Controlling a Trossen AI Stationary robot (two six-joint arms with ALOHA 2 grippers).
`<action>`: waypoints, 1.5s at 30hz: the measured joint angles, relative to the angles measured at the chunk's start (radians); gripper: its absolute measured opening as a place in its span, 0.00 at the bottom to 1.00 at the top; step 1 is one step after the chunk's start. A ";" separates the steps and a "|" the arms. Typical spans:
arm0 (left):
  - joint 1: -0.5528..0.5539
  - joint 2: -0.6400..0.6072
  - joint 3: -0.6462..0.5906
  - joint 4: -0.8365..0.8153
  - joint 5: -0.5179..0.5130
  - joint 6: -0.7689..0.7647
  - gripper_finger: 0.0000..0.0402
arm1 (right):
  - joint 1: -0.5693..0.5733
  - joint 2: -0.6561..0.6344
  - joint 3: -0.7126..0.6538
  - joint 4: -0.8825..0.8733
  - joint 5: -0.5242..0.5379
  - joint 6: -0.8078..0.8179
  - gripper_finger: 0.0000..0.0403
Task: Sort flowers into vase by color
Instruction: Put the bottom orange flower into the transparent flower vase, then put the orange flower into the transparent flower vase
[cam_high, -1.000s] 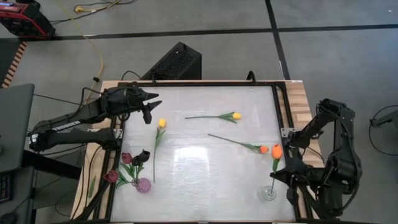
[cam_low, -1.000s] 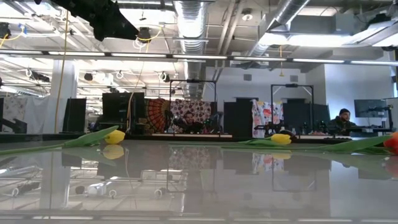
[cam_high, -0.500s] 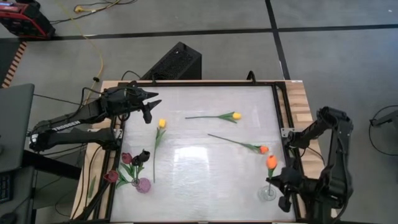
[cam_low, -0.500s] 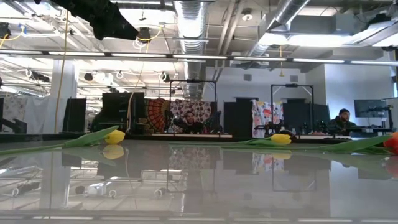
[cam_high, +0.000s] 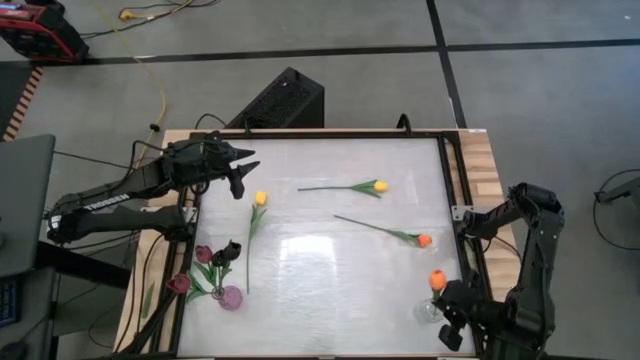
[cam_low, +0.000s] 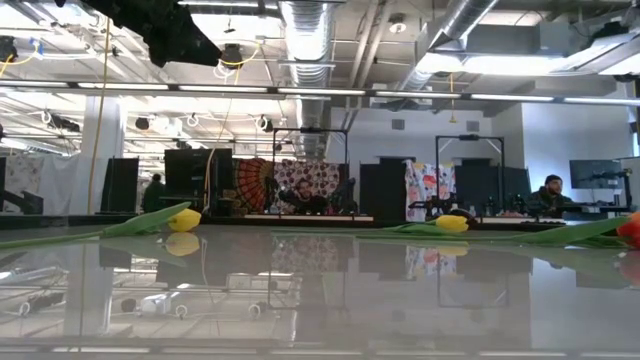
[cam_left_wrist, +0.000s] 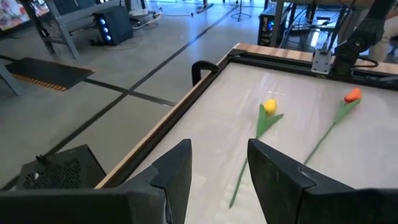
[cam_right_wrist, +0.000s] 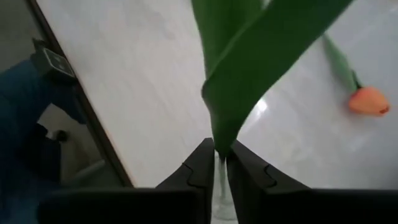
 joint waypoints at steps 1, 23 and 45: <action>0.000 0.000 0.000 0.000 0.000 -0.008 0.36 | -0.006 -0.005 0.000 0.010 -0.005 0.000 0.19; 0.000 0.000 0.000 -0.027 0.001 -0.052 0.36 | -0.134 -0.276 0.016 0.238 -0.468 0.039 0.52; 0.000 -0.003 0.000 -0.083 0.001 -0.006 0.36 | -0.817 -0.453 0.000 0.085 -0.106 -0.596 0.41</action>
